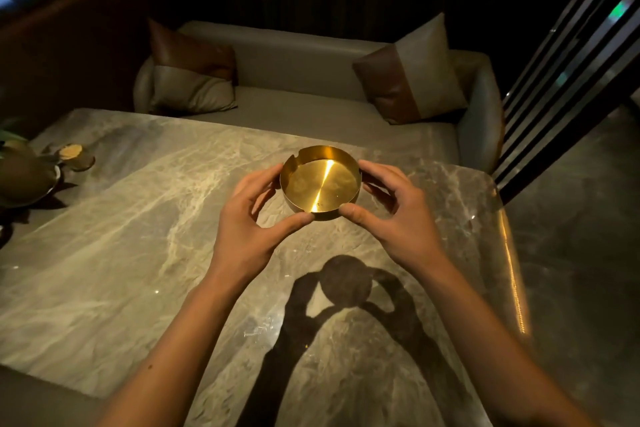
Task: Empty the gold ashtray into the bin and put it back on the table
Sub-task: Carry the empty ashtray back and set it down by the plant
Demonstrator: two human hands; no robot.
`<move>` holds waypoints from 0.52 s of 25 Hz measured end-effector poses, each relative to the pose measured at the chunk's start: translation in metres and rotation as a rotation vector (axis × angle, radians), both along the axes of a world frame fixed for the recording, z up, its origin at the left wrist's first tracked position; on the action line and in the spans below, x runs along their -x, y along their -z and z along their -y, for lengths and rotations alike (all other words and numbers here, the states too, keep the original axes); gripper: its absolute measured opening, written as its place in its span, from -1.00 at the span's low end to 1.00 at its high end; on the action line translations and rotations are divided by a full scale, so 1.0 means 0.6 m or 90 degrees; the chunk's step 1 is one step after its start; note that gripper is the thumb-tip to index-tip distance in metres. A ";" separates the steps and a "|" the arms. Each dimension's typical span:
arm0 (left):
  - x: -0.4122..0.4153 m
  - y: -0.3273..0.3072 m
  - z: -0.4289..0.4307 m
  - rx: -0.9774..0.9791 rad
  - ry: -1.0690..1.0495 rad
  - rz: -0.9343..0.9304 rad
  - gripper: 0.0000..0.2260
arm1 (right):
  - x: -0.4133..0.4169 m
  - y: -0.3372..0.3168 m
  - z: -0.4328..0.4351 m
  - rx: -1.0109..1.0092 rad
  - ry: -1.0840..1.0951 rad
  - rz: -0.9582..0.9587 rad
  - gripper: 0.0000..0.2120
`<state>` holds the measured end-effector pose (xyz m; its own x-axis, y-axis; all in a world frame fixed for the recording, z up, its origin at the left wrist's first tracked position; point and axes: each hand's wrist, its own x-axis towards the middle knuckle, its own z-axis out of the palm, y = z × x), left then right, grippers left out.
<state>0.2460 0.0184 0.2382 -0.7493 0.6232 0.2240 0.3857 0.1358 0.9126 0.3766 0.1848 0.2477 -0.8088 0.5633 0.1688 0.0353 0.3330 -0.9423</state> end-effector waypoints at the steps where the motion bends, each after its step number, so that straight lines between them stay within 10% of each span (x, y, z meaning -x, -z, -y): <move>1: 0.001 0.003 -0.003 0.007 0.005 0.001 -0.27 | -0.001 0.007 -0.004 0.009 -0.004 0.003 -0.41; 13: 0.176 0.030 0.091 -0.001 0.056 0.004 -0.30 | 0.155 0.023 0.107 -0.009 0.048 0.030 -0.42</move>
